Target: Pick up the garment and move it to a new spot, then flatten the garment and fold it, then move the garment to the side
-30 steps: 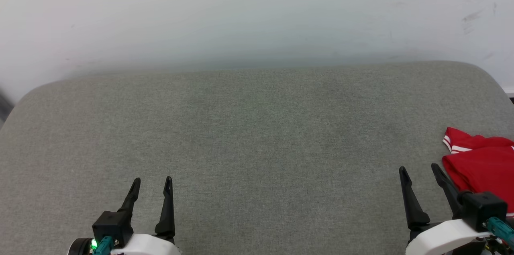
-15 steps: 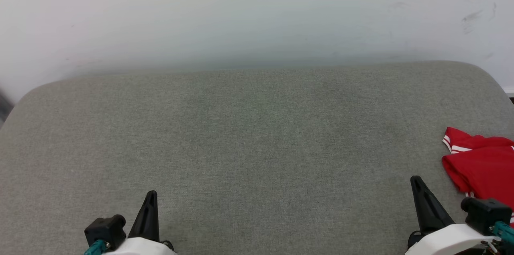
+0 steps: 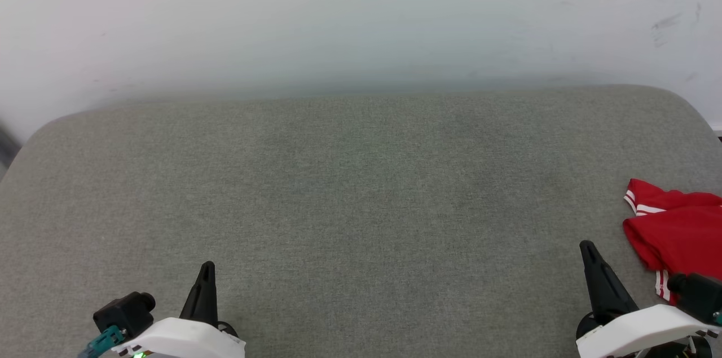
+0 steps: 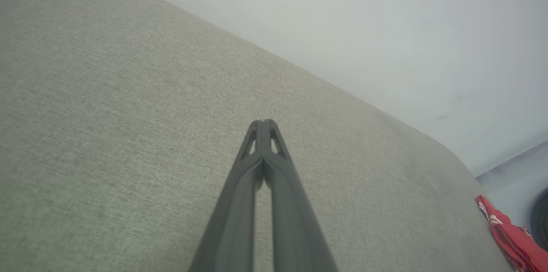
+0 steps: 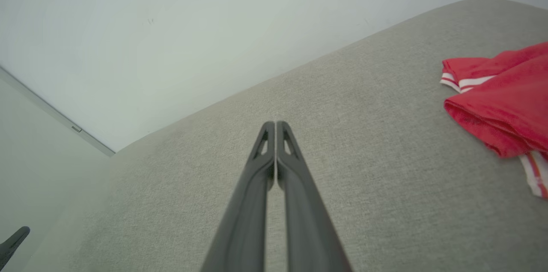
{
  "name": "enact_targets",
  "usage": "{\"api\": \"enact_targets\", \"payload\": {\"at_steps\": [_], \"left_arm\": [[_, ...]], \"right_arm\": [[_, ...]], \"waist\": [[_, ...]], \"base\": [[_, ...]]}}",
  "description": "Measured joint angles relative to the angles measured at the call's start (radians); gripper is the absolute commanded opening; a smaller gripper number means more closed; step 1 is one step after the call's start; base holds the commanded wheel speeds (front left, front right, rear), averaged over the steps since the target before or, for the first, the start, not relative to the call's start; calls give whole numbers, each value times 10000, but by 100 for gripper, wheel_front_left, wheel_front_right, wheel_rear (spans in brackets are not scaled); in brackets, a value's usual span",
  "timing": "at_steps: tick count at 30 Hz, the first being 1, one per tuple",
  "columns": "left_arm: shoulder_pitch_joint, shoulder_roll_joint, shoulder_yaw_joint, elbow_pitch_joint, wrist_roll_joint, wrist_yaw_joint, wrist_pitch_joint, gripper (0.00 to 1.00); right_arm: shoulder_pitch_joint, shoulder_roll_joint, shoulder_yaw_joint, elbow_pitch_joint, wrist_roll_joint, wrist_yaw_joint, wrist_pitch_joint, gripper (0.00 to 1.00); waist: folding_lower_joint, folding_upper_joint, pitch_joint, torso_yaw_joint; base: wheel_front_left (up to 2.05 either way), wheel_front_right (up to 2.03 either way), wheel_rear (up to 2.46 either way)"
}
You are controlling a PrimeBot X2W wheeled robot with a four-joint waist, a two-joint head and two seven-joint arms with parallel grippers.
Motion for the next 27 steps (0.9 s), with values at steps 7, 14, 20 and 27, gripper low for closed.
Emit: {"api": "enact_targets", "payload": {"at_steps": [7, 14, 20, 27], "left_arm": [[-110, -128, 299, 42, -1055, -207, 318, 0], [-228, -278, 552, 86, -1894, -387, 579, 0], [-302, -359, 731, 134, -2573, -531, 780, 0], [-425, -456, 953, 167, -3317, -663, 997, 0]], "right_arm": [[-190, -6, -54, 215, 1294, 0, 88, 0], [-359, -12, -96, 366, 2339, 0, 174, 0], [-405, -15, -134, 512, 3177, 0, 261, 0], [-585, -17, -186, 639, 4077, -2, 337, 0]], "waist": [[0, 0, 20, 30], [0, 1, 37, 57], [0, 0, 52, 80], [0, 0, 69, 107]], "base": [[0, 0, 0], [0, 0, 0], [0, 0, 0], [0, 0, 0]]}}
